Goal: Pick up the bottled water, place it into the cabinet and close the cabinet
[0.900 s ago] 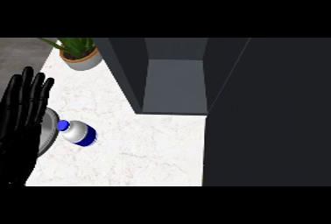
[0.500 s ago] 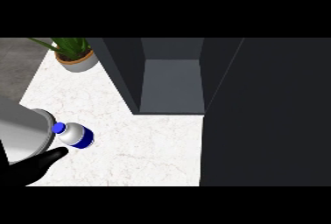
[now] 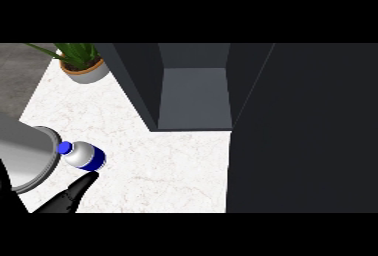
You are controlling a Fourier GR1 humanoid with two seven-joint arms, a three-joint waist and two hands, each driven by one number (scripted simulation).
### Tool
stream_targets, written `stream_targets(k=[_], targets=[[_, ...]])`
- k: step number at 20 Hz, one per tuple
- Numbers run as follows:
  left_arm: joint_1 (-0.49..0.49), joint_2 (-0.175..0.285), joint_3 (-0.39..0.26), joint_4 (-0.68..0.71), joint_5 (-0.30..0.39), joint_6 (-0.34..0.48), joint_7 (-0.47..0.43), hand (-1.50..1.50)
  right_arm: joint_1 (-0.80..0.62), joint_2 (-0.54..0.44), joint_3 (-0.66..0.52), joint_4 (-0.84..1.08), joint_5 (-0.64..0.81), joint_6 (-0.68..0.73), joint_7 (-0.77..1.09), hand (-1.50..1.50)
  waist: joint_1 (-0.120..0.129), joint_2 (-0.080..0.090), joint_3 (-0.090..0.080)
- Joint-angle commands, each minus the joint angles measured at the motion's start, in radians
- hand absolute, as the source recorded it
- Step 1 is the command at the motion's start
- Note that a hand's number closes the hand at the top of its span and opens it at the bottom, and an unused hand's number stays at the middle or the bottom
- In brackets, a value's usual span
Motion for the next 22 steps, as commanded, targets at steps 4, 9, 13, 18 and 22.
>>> stream_targets(k=[4,9,13,18,22], targets=[[0.074,-0.002,-0.233,-0.083,-0.218,0.167,0.081,-1.50,0.222,0.018,0.029,-0.129,-0.011,0.070,-0.062,-1.50,-0.003,0.002,0.001],[0.150,-0.002,-0.297,-0.073,-0.193,0.203,0.011,-1.50,0.250,0.006,-0.013,-0.186,-0.048,0.076,-0.011,-1.50,0.003,0.002,-0.001],[0.156,-0.002,-0.362,-0.064,-0.287,0.246,0.055,-1.50,0.301,-0.014,-0.071,-0.214,-0.119,0.121,-0.037,-1.50,-0.002,0.002,0.000],[0.137,0.005,-0.267,-0.042,-0.182,0.222,0.036,-1.50,0.349,-0.007,-0.076,-0.182,-0.108,0.164,-0.116,-1.50,-0.001,0.002,-0.001],[0.172,-0.002,-0.268,0.032,-0.114,0.257,-0.036,-1.50,0.400,0.000,-0.081,-0.225,-0.097,0.165,-0.136,-1.50,-0.002,0.001,-0.002]])
